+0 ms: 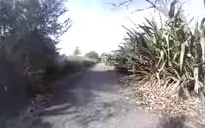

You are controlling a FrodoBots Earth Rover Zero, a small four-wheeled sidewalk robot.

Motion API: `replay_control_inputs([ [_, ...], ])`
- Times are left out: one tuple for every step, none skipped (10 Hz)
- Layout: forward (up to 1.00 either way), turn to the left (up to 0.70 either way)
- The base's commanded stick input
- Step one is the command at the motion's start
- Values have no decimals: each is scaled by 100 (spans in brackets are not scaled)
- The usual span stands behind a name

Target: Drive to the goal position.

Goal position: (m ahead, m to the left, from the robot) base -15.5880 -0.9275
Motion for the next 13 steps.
replay_control_inputs([
  [45, 0],
  [45, 0],
  [45, 0],
  [45, 0],
  [45, 0],
  [45, 0],
  [45, 0],
  [45, 0],
  [45, 0],
  [45, 0],
  [45, 0],
  [45, 0],
  [45, 0],
])
